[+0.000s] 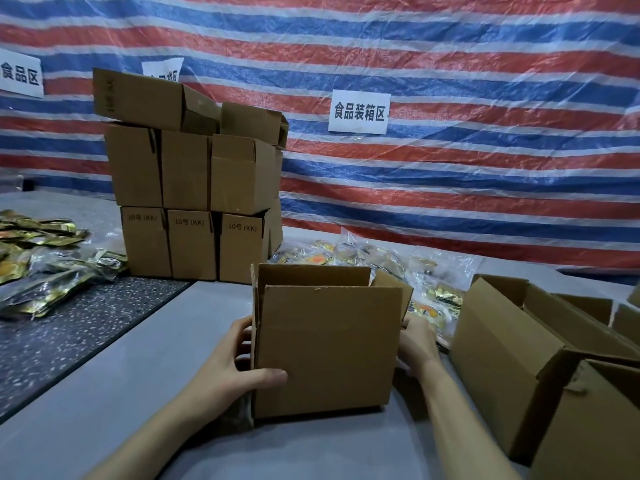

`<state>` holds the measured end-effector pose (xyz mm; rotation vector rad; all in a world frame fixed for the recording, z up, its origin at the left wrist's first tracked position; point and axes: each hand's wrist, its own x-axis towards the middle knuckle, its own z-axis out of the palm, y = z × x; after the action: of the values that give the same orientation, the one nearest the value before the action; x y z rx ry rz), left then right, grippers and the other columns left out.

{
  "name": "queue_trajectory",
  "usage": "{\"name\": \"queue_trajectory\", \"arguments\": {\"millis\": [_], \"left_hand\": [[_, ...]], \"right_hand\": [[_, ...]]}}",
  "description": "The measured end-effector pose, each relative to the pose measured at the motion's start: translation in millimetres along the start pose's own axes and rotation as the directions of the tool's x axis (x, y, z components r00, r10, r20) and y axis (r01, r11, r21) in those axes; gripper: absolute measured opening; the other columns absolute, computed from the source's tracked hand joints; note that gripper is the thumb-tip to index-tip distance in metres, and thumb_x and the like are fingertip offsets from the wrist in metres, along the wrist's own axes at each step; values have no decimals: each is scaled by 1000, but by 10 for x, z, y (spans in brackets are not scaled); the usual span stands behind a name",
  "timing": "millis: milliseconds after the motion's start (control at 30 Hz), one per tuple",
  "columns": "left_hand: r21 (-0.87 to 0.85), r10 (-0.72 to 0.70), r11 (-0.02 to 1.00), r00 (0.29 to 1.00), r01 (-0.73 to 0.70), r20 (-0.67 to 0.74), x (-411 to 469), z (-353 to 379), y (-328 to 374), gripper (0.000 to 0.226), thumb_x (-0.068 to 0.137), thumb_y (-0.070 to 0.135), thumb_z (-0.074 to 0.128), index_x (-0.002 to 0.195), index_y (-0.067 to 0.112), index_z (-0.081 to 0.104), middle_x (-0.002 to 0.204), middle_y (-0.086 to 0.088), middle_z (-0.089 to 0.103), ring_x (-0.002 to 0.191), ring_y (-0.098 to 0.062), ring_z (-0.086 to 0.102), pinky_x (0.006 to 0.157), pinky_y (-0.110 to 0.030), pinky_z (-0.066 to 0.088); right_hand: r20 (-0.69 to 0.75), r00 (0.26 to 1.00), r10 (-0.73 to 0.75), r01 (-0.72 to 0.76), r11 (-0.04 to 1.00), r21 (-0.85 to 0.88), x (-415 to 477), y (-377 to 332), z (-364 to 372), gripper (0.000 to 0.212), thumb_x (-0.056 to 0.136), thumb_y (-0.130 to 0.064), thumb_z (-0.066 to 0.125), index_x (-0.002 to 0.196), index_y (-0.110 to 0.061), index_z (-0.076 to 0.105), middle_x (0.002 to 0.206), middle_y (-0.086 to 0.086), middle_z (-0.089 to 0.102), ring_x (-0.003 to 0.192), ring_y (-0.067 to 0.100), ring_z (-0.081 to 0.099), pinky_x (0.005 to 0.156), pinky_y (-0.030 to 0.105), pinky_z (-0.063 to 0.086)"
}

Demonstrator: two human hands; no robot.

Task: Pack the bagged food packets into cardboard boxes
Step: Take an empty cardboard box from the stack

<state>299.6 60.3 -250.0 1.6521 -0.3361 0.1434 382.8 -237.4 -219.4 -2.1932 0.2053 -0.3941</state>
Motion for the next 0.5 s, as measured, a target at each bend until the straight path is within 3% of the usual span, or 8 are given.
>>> {"name": "queue_trajectory", "arguments": {"millis": [67,167,333,367,500], "left_hand": [[3,-6,1000,1000,6,5,-1,-3,8,100,47,49,92,136,33,51,129,3,68,115,-15,67,85,-26,56],[4,-18,1000,1000,18,7,-4,-3,22,101,46,52,93,136,38,50,128,6,68,114,-13,68,84,-26,58],[6,-40,999,999,40,3,-10,3,41,106,41,58,95,135,40,50,124,9,69,112,-12,68,83,-28,58],[7,-38,999,999,38,0,-11,6,43,104,41,56,94,134,40,50,124,9,70,112,-12,68,83,-27,58],[6,-36,999,999,36,-5,-15,19,50,100,44,50,92,134,40,50,122,11,70,110,-9,69,81,-24,58]], "right_hand": [[-41,995,-87,92,986,140,-39,-96,-52,39,82,4,64,53,-17,47,56,2,44,64,17,41,53,27,28],[-39,986,-161,165,927,337,-49,-256,-136,45,85,4,65,47,-21,63,50,-10,55,58,12,49,51,23,35],[-145,964,-222,263,871,416,-13,-432,-216,19,87,-6,73,85,-25,75,78,-3,75,72,13,71,51,23,53],[-130,968,-215,250,882,399,9,-420,-216,20,87,-5,73,82,-24,75,74,-2,74,69,13,70,51,25,53],[24,982,-188,169,928,333,39,-347,-217,56,87,6,62,39,-23,63,42,-10,55,50,10,49,47,21,37]]}}
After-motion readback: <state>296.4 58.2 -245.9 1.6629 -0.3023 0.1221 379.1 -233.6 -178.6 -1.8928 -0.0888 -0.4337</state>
